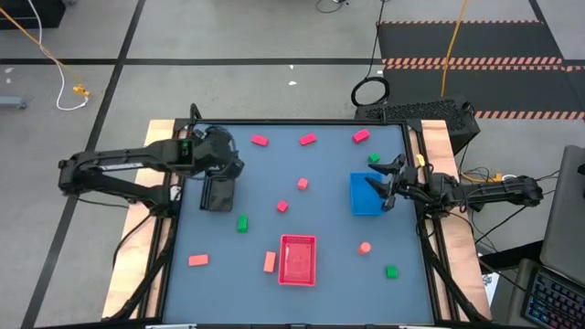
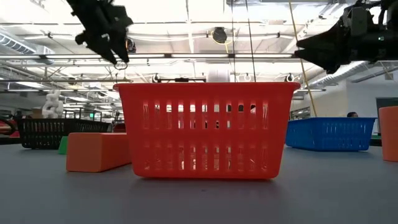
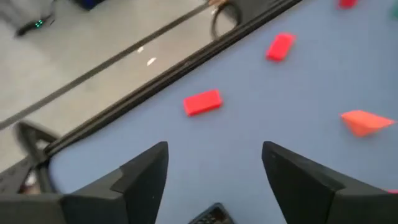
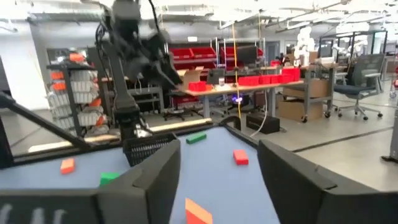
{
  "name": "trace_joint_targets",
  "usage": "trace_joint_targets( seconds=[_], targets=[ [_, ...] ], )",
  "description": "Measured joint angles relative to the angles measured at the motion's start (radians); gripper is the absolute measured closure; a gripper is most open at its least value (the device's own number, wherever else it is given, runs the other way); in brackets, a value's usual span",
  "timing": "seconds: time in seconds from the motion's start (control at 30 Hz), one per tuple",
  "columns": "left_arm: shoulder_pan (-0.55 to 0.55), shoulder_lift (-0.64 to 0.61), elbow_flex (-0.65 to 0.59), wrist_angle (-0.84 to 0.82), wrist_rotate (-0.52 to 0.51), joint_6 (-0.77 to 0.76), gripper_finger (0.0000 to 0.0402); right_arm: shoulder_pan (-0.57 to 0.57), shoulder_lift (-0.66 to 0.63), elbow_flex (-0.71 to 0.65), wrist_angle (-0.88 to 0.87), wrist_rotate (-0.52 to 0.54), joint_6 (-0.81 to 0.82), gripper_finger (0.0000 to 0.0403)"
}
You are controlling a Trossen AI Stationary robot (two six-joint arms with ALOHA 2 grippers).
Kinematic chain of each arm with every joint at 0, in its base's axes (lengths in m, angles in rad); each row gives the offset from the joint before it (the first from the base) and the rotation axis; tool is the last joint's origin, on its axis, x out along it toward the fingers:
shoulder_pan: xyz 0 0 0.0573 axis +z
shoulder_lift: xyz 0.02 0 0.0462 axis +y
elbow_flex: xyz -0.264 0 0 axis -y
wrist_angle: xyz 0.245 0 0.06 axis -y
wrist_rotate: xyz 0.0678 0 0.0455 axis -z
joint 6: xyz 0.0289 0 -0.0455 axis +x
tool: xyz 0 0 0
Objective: Sort & place blocks by color
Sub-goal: Put the green block into the black bin
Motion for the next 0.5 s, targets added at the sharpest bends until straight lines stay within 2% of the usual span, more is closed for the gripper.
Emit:
trace_joint_targets(
  seconds=[0.07, 0.2, 0.27, 0.43, 0.5],
  targets=[
    [0.027, 0.040, 0.001, -0.004, 0.051, -0.002, 0.0131, 0.000, 0.000, 0.000, 0.022, -0.001, -0.007, 0.0170],
    [0.038, 0.123, 0.001, 0.032, 0.301, 0.054, 0.0126, 0.000, 0.000, 0.012, 0.013, -0.001, -0.012, 0.0153],
    [0.013, 0.156, 0.001, 0.066, 0.380, 0.067, 0.0127, 0.000, 0.005, 0.022, -0.007, -0.002, -0.012, 0.0150],
    [-0.068, 0.208, 0.002, 0.084, 0.387, 0.067, 0.0128, 0.000, 0.015, 0.030, -0.001, -0.002, -0.018, 0.0149],
    [-0.078, 0.214, 0.002, 0.017, 0.338, 0.046, 0.0128, 0.000, 0.015, 0.030, 0.006, -0.002, -0.017, 0.0149]
  ],
)
